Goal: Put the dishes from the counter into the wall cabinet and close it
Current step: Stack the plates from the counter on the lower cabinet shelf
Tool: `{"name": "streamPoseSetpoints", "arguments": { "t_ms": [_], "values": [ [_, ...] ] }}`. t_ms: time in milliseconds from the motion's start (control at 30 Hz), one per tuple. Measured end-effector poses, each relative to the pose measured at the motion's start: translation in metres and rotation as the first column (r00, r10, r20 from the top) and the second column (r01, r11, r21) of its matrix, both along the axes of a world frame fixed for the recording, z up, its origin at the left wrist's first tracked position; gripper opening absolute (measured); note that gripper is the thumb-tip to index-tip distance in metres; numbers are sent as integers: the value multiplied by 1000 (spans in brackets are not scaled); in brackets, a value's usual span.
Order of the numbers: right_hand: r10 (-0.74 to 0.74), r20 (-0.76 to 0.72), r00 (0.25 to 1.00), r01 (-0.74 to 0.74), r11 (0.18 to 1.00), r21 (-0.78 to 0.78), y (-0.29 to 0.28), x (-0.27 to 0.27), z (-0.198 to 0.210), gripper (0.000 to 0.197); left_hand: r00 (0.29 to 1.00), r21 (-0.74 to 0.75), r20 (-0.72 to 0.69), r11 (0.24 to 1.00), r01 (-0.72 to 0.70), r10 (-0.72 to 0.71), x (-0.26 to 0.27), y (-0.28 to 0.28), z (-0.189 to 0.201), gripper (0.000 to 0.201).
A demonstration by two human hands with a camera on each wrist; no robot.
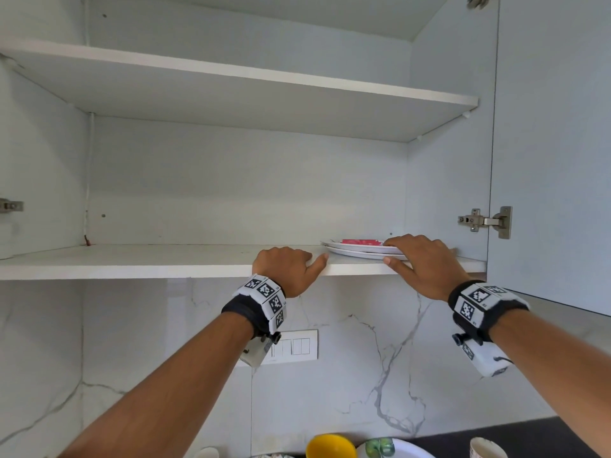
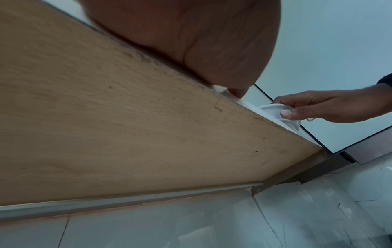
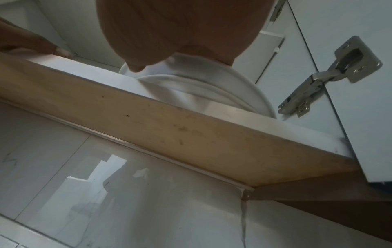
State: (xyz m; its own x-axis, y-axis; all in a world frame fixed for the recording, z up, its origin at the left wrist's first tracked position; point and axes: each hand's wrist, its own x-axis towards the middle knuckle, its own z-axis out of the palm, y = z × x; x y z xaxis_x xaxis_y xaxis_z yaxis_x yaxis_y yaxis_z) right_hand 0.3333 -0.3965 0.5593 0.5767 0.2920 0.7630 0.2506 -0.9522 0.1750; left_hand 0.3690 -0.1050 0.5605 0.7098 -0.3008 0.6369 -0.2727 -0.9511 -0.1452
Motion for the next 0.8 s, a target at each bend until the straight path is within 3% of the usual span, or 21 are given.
{"name": "streamPoseSetpoints", "arguments": {
  "t_ms": [167,333,600,800],
  "values": [
    [-32,-80,996,30,999,-30,2,11,-8,79,1000,-12,-8,1000,-13,12,-2,0,-1,70],
    [-11,-73,997,12,1000,10,3,17,-10,71,1000,-12,3,1000,-17,17,-3,0,0,70],
    [-125,-54,991,127,991,37,13,13,-32,65,1000,-14,9,1000,-24,25,0,1,1,70],
    [-85,-148,985,88,996,18,18,-6,-59,68,999,12,-49,1000,-17,18,-6,-2,1,71]
  ]
}}
